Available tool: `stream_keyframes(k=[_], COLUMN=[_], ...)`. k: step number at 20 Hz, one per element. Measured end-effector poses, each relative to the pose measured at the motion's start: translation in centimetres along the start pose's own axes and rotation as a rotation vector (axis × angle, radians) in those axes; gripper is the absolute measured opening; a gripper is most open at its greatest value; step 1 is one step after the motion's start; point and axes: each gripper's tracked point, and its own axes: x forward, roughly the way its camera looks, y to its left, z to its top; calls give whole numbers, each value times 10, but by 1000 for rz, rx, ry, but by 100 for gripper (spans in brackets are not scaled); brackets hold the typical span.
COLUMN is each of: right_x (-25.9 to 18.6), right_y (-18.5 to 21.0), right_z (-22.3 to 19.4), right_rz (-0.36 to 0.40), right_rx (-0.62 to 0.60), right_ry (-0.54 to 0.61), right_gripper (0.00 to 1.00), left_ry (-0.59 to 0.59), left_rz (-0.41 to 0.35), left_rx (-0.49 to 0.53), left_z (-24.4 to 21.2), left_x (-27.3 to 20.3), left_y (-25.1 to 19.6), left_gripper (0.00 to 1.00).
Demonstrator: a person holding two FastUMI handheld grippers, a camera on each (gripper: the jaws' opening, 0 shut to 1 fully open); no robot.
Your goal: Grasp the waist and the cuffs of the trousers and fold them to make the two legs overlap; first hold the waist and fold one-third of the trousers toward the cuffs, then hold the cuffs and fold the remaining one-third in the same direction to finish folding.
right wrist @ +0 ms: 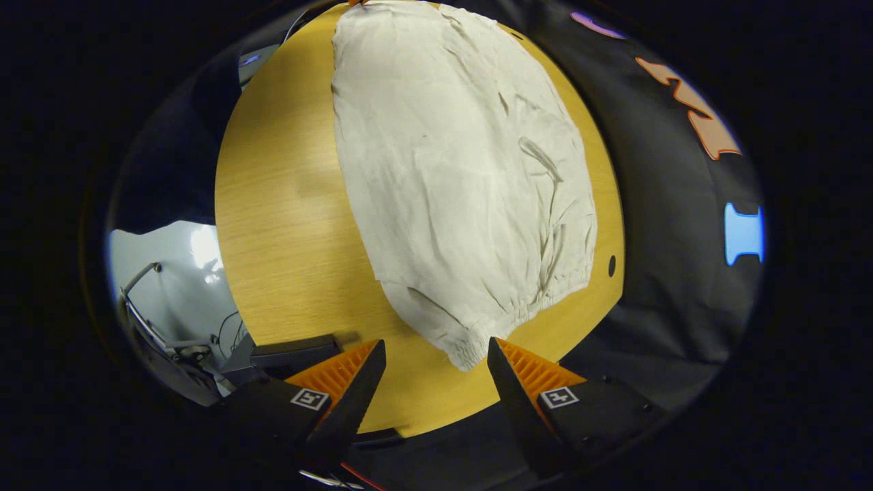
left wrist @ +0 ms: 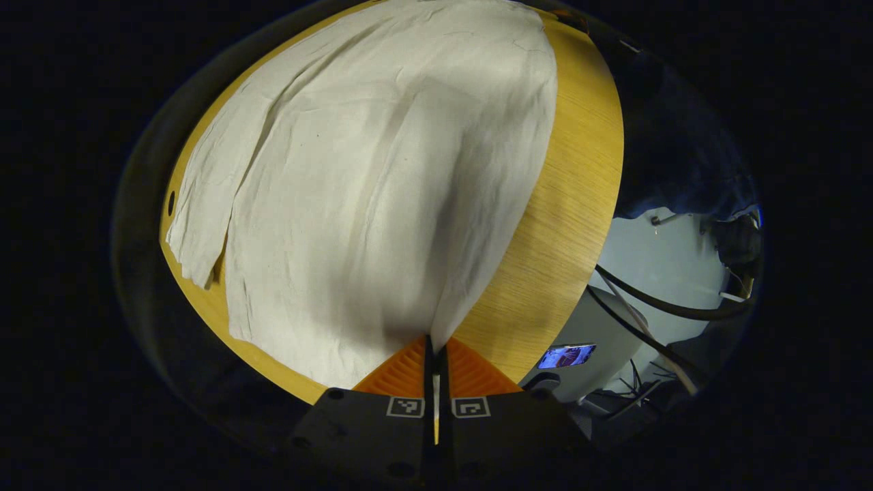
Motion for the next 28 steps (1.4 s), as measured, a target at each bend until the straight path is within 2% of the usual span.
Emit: stream_keyframes(k=[2, 5, 10, 11, 14, 20, 21, 23, 26, 27, 28], right_x=[7, 19, 33, 34, 37, 42, 42, 43, 43, 42, 41], right_y=[2, 2, 4, 6, 11, 18, 16, 18, 17, 16, 15], right_z=[1, 1, -3, -2, -2, -2, -1, -3, -1, 0, 2], right_rz=[38, 95, 170, 186, 223, 325, 335, 357, 370, 374, 370], right_rx=[-14, -14, -5, -9, -28, -3, 7, 37, 51, 52, 49], right_ry=[5, 17, 45, 47, 55, 89, 103, 139, 145, 146, 144], right_gripper=[98, 90, 90, 84, 84, 74, 69, 69, 63, 65, 61], left_ry=[2, -1, 15, 15, 30, 58, 60, 66, 72, 70, 68], left_rz=[14, 24, 13, 9, -7, -37, -41, -47, -45, -45, -44], left_rx=[16, 31, 24, 23, 24, 30, 22, 18, 24, 22, 17], left_z=[0, 1, 1, 1, 1, 2, 2, 2, 2, 2, 2], left_x=[0, 2, 2, 2, 3, 3, 3, 4, 4, 3, 3], left_y=[0, -2, -2, -2, -2, 0, 0, 0, 0, 0, 0], left_gripper=[0, 0, 0, 0, 0, 0, 0, 0, 0, 0, 0])
